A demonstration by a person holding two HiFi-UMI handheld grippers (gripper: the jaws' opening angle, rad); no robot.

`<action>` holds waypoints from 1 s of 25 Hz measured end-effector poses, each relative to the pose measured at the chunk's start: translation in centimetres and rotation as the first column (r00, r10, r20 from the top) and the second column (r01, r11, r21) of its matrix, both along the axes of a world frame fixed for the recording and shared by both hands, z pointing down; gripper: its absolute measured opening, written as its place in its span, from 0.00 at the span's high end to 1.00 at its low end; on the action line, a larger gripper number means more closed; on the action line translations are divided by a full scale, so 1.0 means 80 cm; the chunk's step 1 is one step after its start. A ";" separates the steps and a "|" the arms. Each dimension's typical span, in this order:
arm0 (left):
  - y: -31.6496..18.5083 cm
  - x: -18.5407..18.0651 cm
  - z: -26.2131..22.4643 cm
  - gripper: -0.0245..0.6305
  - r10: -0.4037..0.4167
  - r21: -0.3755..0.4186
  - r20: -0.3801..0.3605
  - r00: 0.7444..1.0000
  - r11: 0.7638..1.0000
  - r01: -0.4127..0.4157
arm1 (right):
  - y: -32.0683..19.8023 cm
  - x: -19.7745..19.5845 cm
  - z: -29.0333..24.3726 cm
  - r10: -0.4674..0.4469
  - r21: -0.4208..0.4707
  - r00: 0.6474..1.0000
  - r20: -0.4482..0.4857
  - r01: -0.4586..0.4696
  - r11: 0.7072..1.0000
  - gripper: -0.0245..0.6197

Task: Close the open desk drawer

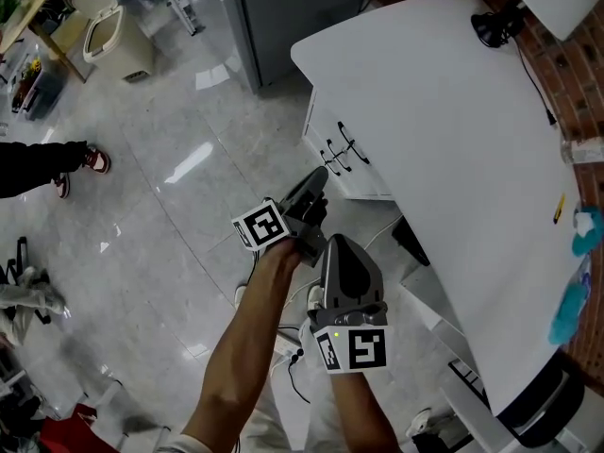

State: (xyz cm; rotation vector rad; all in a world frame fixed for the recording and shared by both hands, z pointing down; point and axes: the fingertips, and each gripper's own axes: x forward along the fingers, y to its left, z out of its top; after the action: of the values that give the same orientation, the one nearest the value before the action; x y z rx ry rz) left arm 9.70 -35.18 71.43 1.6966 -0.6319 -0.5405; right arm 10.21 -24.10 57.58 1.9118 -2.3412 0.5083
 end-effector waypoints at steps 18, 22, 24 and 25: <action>0.061 -0.085 -0.184 0.96 -0.065 0.214 0.188 0.980 0.977 0.024 | 0.007 -0.032 -0.115 -0.004 0.079 1.000 -0.018 0.005 0.997 0.95; 0.063 -0.101 -0.228 0.96 -0.089 0.258 0.221 0.971 0.966 0.030 | 0.008 -0.042 -0.146 -0.005 0.087 1.000 -0.025 0.007 0.996 0.95; 0.066 -0.109 -0.254 0.96 -0.109 0.288 0.246 0.963 0.957 0.035 | 0.009 -0.050 -0.162 -0.007 0.089 1.000 -0.027 0.010 0.996 0.95; 0.067 -0.114 -0.266 0.96 -0.123 0.307 0.265 0.956 0.951 0.037 | 0.009 -0.054 -0.171 -0.011 0.093 1.000 -0.026 0.013 0.996 0.95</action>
State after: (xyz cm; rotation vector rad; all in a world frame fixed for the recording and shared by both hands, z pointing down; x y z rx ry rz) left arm 0.62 -29.82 50.17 2.0639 -0.8619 -0.4728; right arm 5.86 -23.38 43.90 1.9298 -2.3995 0.3780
